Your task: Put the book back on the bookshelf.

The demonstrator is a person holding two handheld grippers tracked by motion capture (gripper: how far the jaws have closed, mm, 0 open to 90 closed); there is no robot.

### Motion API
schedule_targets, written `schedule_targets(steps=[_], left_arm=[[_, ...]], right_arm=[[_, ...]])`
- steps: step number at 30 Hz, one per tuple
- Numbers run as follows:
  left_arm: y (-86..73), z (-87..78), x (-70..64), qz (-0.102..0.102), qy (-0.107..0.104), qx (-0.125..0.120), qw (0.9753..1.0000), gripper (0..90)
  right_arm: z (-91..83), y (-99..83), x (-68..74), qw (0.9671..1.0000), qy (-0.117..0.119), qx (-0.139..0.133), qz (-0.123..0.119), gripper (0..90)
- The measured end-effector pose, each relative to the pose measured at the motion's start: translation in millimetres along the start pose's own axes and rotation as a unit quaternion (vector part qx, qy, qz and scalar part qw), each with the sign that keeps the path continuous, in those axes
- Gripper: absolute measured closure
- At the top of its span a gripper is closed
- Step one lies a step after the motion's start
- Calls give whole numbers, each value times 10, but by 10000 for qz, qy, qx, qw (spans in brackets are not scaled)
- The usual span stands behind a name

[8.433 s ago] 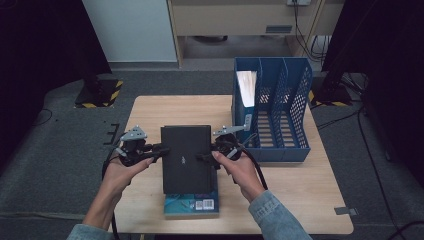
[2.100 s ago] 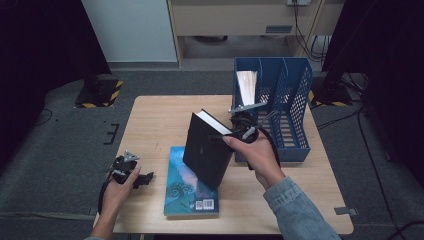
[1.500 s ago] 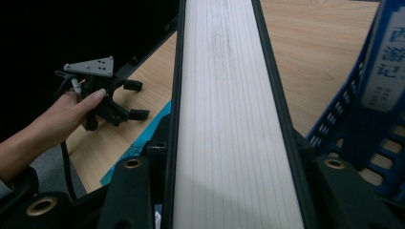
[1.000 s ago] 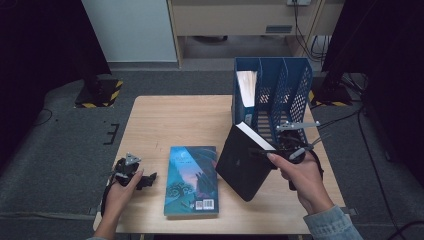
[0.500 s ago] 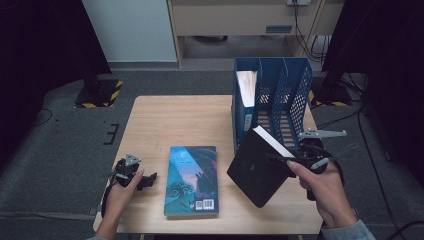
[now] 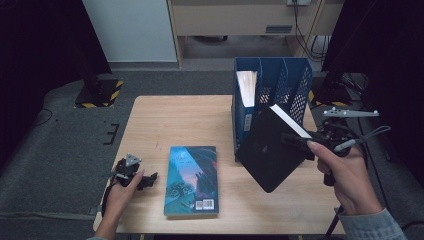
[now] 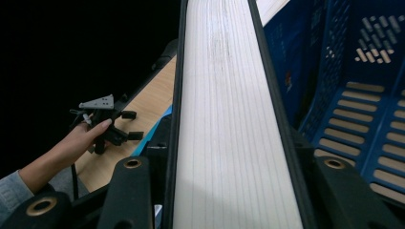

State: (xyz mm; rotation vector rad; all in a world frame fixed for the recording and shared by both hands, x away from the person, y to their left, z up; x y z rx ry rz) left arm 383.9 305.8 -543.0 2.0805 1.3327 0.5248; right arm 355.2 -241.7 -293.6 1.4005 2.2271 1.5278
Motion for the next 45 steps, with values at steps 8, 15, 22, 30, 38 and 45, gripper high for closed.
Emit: schedule_targets(steps=[8, 15, 22, 30, 38, 45], left_arm=[[12, 16, -11, 35, -30, -29, 10000, 0], [12, 20, -19, 43, -34, -42, 10000, 0], [16, 26, -27, 36, -45, -61, 10000, 0], [18, 25, -27, 74, -63, -45, 9999, 0], [16, 23, -30, 83, -67, -40, 9999, 0], [17, 24, -32, 89, -76, -43, 9999, 0]], right_arm=[[-188, 210, -131, 9996, -247, -67, 102, 524], [-227, 361, -326, 9983, -528, -75, 243, 524], [-256, 490, -461, 9971, -633, -159, 398, 524], [-272, 622, -605, 9943, -925, -185, 488, 524], [-330, 672, -782, 9904, -1165, -258, 694, 525], [-364, 723, -910, 9857, -1448, -300, 803, 524]])
Point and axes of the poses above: each handheld gripper's, and its own axes: z roughly forward along the jaws, y roughly out of its top, x roughly to its left, the point moved 1 cm from there along z, roughly forward along the jaws, and after that the axes turned 1 degree about x, right-handed, at the moved point
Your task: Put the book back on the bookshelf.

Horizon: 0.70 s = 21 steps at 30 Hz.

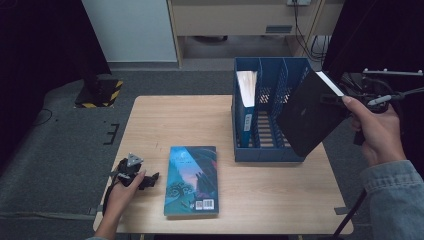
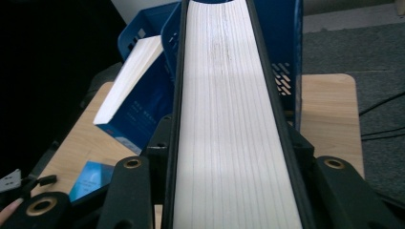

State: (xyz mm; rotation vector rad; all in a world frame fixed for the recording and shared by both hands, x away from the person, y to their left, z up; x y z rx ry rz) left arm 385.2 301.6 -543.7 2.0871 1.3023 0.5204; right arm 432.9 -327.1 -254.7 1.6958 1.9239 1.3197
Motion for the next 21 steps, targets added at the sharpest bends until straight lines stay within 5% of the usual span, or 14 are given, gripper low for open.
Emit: schedule_targets(steps=[21], left_arm=[[1, 2, -15, 86, -91, -8, 9999, 0]], right_arm=[[269, 110, -180, 9975, -696, 99, 106, 524]])
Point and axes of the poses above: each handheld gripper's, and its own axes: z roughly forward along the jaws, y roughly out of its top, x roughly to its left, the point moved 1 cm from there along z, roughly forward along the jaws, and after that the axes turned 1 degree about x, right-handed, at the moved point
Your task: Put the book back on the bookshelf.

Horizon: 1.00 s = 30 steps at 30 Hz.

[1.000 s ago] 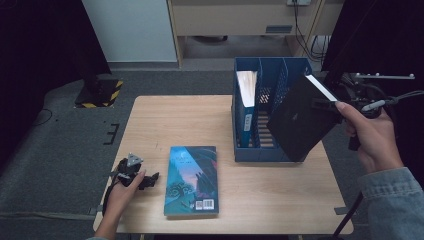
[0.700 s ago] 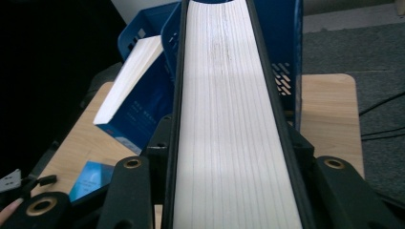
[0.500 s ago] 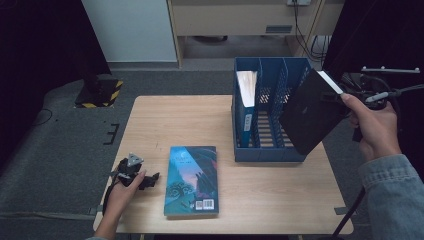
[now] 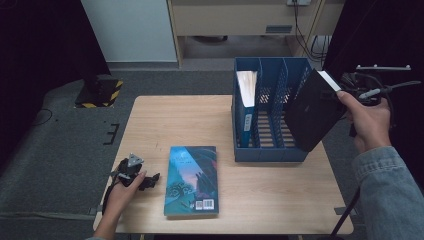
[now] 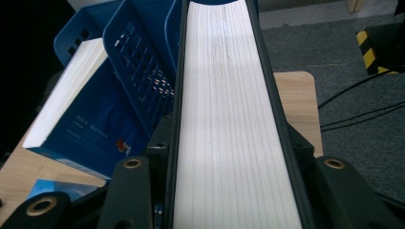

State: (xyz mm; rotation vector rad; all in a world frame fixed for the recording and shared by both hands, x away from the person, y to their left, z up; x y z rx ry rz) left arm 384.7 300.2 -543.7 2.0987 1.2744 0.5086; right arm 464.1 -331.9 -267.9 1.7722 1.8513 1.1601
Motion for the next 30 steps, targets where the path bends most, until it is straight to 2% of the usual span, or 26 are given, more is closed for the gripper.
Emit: schedule_targets(steps=[10, 21, 30], left_arm=[[-2, -2, -12, 17, -13, 1, 10000, 0], [0, 3, -19, 6, -32, -27, 10000, 0], [-1, 2, -22, 7, -31, -27, 10000, 0]], right_arm=[[122, -9, 43, 10000, -42, -4, -9, 525], [214, 17, 28, 9999, -120, 67, -50, 524], [305, 48, 95, 9998, -197, 7, -93, 524]])
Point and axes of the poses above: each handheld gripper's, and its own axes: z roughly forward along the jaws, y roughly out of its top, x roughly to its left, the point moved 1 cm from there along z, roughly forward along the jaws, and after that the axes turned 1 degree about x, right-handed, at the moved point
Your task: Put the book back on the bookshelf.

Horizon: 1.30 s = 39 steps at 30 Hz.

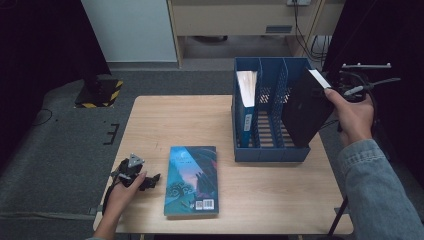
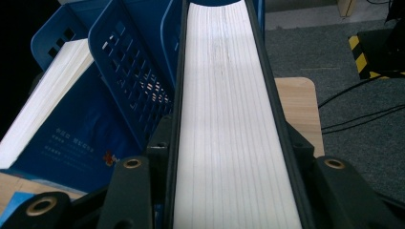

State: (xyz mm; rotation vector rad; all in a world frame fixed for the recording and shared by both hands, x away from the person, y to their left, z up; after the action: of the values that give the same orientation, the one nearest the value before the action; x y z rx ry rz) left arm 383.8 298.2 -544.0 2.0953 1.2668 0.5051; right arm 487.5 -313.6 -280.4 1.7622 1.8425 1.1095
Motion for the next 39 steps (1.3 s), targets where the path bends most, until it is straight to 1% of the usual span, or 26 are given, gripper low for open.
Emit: schedule_targets(steps=[1, 7, 8, 13, 18, 19, 20, 22, 23, 27, 33, 34, 39], left_arm=[[0, 0, 2, 17, 4, 0, 10000, 0], [2, 0, 1, 15, 6, 2, 10000, 0], [2, 0, 1, 15, 6, 2, 10000, 0], [3, 1, -1, 7, 10, 1, 10000, 0], [2, 1, 0, 20, -5, 0, 10000, 0], [2, 2, 0, 21, -5, -1, 10000, 0], [2, 1, 0, 20, -5, 0, 10000, 0], [2, 2, -1, 20, -6, -2, 10000, 0], [3, 2, -1, 22, -7, -1, 10000, 0], [3, 4, -4, 11, -19, -6, 10000, 0], [4, 5, -6, 12, -20, -7, 10000, 0], [4, 5, -7, 13, -20, -8, 10000, 0], [6, 4, -5, 51, -29, 18, 10000, 0]], right_arm=[[19, 4, 2, 10000, -21, -17, -29, 524], [156, 32, 17, 9999, -116, -24, 0, 524], [189, 40, 12, 9999, -138, -25, -30, 525], [303, 51, 26, 9997, -207, -80, -35, 524], [404, 41, 88, 9993, -330, -66, -187, 524], [421, 37, 99, 9993, -338, -46, -162, 524], [440, 33, 101, 9991, -363, -60, -214, 524], [471, 28, 110, 9989, -349, -24, -313, 523], [484, 24, 111, 9989, -348, -19, -320, 524], [517, 0, 84, 9991, -360, -38, -227, 524], [587, -62, 62, 9991, -378, -56, -184, 524], [601, -71, 56, 9990, -391, -53, -220, 524], [660, -114, 50, 9990, -417, -42, -176, 524]])
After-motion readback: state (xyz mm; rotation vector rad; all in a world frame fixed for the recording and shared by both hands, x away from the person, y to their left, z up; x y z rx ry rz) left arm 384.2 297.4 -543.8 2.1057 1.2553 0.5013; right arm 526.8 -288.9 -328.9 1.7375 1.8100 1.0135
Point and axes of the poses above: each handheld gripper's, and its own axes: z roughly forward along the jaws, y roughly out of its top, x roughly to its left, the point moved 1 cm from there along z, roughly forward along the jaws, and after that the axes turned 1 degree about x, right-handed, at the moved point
